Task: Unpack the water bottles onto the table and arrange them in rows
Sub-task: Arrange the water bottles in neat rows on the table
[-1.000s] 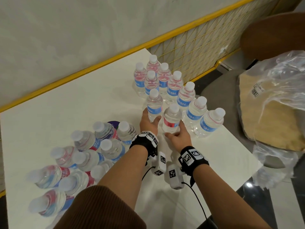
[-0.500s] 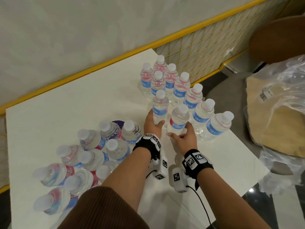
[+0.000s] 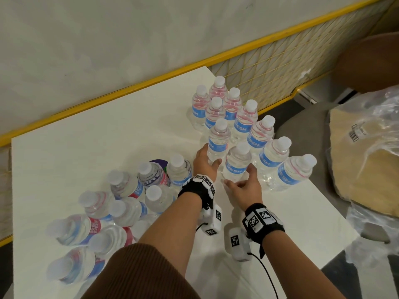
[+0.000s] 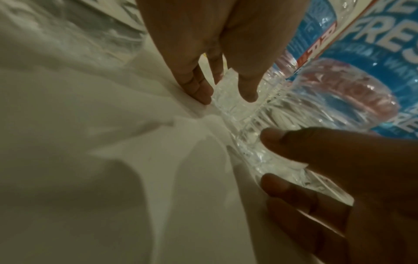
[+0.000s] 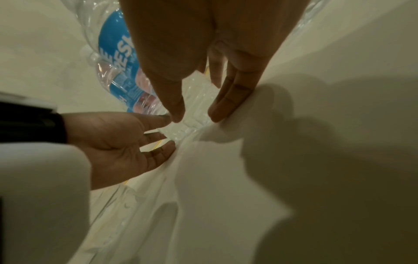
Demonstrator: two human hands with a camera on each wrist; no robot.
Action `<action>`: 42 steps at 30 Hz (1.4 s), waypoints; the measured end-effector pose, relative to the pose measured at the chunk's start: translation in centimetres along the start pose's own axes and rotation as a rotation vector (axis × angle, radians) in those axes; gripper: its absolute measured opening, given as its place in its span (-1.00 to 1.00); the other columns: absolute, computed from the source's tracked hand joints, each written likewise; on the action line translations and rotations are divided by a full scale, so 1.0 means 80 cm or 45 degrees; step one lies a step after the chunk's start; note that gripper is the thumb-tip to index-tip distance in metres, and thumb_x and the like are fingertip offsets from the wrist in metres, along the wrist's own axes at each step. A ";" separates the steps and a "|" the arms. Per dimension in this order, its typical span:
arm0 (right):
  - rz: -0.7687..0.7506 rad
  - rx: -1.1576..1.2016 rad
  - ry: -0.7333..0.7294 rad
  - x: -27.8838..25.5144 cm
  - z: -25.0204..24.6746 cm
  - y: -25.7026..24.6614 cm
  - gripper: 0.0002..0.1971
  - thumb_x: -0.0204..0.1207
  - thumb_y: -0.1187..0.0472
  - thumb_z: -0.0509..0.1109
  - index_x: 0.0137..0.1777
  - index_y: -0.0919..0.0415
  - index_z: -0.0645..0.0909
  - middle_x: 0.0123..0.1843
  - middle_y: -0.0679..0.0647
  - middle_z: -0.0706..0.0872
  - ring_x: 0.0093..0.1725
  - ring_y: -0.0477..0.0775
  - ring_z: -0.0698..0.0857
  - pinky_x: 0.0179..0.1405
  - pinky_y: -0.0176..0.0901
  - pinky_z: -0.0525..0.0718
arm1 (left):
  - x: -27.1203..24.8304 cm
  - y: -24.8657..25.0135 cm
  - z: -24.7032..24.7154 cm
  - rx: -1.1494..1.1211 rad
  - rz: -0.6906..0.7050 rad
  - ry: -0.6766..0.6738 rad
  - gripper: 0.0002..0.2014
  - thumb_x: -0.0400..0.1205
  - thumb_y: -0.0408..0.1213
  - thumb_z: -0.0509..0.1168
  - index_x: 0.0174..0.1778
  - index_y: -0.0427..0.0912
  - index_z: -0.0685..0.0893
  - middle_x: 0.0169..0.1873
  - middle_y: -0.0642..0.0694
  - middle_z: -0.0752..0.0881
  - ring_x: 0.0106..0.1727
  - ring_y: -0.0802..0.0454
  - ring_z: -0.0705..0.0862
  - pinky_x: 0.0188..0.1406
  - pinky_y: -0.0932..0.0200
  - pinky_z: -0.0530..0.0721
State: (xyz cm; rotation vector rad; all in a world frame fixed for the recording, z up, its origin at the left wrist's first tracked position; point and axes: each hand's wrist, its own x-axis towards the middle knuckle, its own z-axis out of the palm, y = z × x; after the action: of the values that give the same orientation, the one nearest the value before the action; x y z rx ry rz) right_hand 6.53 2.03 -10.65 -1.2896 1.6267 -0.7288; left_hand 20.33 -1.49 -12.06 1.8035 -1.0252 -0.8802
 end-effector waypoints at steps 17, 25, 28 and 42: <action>-0.071 -0.048 0.144 0.013 0.013 -0.004 -0.28 0.36 0.07 0.56 0.52 0.01 0.36 0.30 0.11 0.52 0.04 0.09 0.67 0.07 -0.13 0.62 | 0.021 0.004 0.005 0.115 0.054 -0.100 -0.39 0.59 -0.35 0.36 0.58 -0.19 0.35 0.29 -0.30 0.51 0.12 -0.24 0.68 0.17 0.12 0.62; -0.015 -0.012 0.169 0.022 0.020 -0.009 -0.26 0.40 0.08 0.54 0.56 0.00 0.30 0.31 0.14 0.52 0.19 0.14 0.62 0.21 -0.10 0.58 | 0.025 0.006 0.004 0.101 0.042 -0.103 -0.38 0.58 -0.34 0.38 0.57 -0.20 0.36 0.30 -0.29 0.53 0.16 -0.16 0.67 0.07 0.34 0.55; 0.011 0.024 0.151 0.025 0.019 -0.010 -0.28 0.48 0.15 0.47 0.60 0.02 0.23 0.36 0.07 0.53 0.00 0.05 0.65 0.07 -0.18 0.56 | 0.026 0.007 0.005 0.086 0.030 -0.103 -0.38 0.58 -0.34 0.39 0.57 -0.18 0.36 0.33 -0.27 0.52 0.25 -0.14 0.64 0.21 0.22 0.60; 0.088 0.121 0.197 0.027 0.029 -0.009 -0.38 0.54 0.11 0.39 0.57 0.07 0.27 0.43 0.20 0.55 0.18 0.19 0.69 0.27 0.07 0.64 | 0.026 0.014 0.005 0.058 -0.089 -0.079 -0.39 0.57 -0.30 0.40 0.56 -0.11 0.38 0.34 -0.19 0.55 0.07 -0.14 0.72 0.13 0.18 0.54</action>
State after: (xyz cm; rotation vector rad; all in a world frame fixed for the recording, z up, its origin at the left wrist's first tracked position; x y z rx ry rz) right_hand 8.84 -0.04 -11.60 -1.1277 1.7296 -0.8706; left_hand 20.48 -3.82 -11.50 1.8704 -1.0336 -0.9677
